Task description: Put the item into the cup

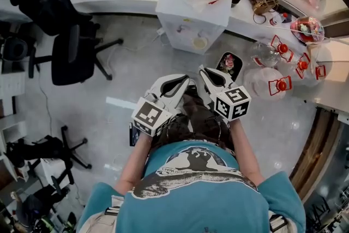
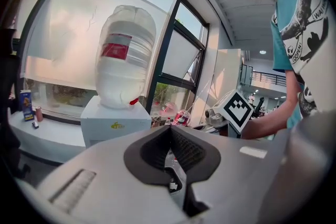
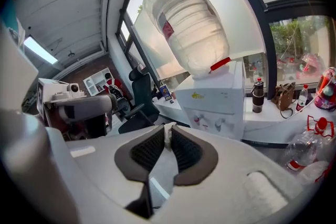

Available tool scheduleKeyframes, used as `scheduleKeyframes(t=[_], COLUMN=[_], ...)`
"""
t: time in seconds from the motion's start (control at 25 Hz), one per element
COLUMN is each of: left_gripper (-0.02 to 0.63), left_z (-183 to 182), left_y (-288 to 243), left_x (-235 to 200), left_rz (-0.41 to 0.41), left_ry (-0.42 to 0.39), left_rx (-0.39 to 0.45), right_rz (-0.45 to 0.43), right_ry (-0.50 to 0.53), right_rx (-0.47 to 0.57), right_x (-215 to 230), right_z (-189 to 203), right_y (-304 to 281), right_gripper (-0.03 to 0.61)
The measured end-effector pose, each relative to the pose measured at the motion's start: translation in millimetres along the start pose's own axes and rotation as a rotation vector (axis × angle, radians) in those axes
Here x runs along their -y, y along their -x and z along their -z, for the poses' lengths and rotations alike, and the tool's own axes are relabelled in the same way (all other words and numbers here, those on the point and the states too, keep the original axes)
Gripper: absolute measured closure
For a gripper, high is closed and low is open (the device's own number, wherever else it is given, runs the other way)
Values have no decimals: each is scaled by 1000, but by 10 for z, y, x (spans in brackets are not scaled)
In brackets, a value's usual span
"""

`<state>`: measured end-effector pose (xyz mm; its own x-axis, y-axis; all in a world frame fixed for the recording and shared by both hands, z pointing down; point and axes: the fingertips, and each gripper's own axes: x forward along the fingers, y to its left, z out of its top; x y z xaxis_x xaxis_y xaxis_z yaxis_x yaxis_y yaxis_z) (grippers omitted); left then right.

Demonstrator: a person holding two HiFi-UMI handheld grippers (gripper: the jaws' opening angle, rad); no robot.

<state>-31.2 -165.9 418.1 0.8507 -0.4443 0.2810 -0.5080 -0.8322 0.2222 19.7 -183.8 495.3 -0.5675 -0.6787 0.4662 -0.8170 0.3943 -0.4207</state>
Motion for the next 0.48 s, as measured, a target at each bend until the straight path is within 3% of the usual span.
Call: scheduleKeyframes(t=[0.48], left_gripper=[600], left_z=[258], left_y=[-495], left_x=[-234], left_rz=[-19], left_ry=[46], left_rx=[-111], right_rz=[23], right_ry=[-42], right_rx=[-58], right_x=[757], right_z=[335], right_y=[-559], right_gripper=[535])
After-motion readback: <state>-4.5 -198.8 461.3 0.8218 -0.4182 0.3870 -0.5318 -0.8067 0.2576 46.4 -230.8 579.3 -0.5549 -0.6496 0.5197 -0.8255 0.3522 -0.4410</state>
